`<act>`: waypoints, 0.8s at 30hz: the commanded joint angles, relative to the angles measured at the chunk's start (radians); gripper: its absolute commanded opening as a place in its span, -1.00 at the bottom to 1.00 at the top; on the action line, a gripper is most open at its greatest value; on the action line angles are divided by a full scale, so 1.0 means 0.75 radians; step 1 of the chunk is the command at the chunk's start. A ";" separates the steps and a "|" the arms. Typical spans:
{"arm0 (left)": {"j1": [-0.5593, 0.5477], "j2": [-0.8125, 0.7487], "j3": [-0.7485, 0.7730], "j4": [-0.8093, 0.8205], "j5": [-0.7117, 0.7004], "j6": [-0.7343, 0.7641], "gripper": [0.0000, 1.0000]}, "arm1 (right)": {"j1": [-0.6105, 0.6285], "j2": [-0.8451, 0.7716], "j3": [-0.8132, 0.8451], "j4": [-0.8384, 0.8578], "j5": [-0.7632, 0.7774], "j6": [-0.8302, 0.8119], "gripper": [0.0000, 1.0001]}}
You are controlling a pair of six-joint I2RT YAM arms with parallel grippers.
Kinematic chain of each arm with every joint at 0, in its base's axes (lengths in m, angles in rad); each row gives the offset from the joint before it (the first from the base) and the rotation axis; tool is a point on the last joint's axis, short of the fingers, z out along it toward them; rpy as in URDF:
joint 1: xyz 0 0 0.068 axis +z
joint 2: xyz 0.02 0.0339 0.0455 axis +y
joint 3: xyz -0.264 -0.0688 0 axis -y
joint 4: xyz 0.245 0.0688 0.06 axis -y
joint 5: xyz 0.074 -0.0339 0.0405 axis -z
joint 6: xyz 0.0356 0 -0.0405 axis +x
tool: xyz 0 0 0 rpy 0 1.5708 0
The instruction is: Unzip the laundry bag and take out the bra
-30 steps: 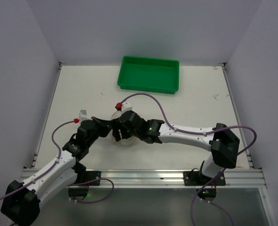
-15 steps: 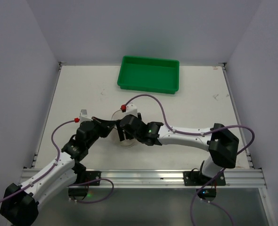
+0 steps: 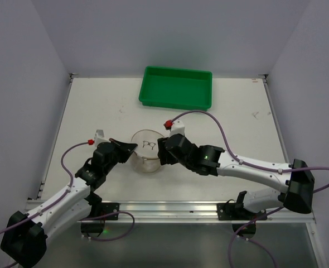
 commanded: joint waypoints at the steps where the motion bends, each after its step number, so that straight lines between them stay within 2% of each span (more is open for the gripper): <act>1: -0.002 0.017 0.070 0.055 -0.062 0.011 -1.00 | 0.006 0.010 0.060 0.078 -0.159 0.012 0.13; 2: -0.002 0.019 0.074 0.055 -0.066 0.001 -1.00 | 0.008 0.018 0.066 0.110 -0.193 0.014 -0.01; 5: -0.010 0.039 0.096 0.055 -0.087 -0.009 -1.00 | 0.029 0.067 0.083 0.145 -0.273 0.025 -0.14; 12: -0.026 0.078 0.129 0.045 -0.080 -0.042 -1.00 | 0.078 0.175 0.064 0.223 -0.334 0.027 -0.10; 24: -0.039 0.060 0.143 0.026 -0.078 -0.058 -1.00 | 0.080 0.333 0.130 0.342 -0.205 -0.026 -0.09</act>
